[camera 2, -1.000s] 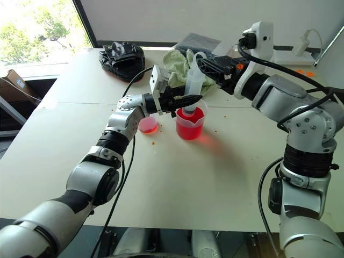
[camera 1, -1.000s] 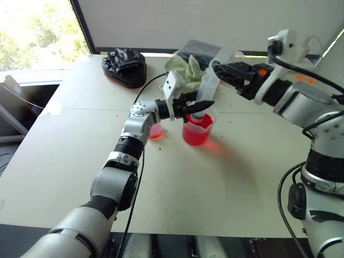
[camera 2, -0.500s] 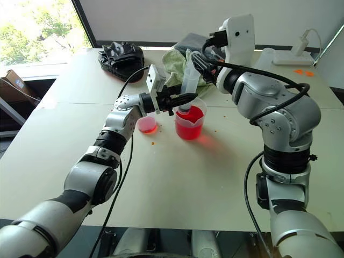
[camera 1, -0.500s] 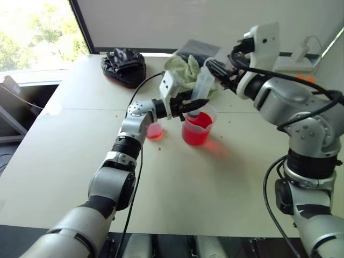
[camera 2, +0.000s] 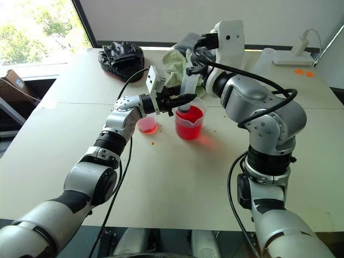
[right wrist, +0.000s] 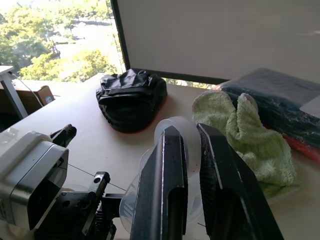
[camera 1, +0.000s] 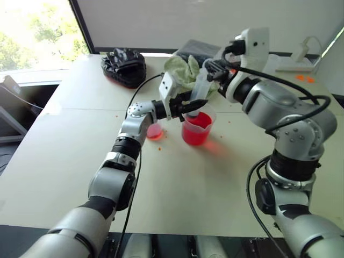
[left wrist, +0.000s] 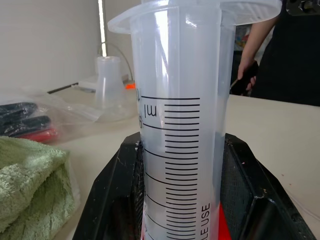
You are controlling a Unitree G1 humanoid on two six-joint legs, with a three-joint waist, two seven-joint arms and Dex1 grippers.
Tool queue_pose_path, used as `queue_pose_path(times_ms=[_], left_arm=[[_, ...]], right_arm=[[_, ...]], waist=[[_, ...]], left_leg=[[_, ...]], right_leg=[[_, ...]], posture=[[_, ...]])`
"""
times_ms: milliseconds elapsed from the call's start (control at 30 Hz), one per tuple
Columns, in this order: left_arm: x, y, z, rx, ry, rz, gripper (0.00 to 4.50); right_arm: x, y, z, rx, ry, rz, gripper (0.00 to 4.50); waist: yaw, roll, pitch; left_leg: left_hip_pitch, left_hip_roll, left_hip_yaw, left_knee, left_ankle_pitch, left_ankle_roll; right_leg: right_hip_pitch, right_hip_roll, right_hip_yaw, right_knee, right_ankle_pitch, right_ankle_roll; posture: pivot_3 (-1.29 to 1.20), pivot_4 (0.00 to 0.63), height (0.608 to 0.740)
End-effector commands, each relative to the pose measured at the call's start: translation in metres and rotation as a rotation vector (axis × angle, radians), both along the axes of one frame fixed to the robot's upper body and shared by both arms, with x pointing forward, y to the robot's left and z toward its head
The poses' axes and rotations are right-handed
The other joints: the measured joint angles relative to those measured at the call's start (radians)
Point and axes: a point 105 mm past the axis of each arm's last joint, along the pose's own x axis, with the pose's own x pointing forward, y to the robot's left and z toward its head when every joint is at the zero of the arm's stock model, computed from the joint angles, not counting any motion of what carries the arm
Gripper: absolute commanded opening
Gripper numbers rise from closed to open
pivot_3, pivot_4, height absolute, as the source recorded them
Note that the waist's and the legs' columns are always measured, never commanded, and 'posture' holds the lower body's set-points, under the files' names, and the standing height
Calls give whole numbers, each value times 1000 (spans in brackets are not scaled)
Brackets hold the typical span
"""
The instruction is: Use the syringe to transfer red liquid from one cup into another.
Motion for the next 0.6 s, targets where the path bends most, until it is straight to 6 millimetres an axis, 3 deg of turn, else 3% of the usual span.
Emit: queue_pose_path(times_ms=[33, 600], left_arm=[[-9, -6, 26, -38, -109, -49, 1418], [-15, -10, 25, -74, -82, -88, 1418]], right_arm=[[-5, -6, 18, 95, -28, 7, 53], [-22, -10, 56, 261, -141, 132, 53]], waist=[[-1, 0, 0], [-2, 0, 0]], left_leg=[[0, 0, 0, 0, 0, 0], [0, 0, 0, 0, 0, 0]], right_leg=[[0, 0, 0, 0, 0, 0], [0, 0, 0, 0, 0, 0]], posture=[[0, 150, 711], [0, 150, 711]])
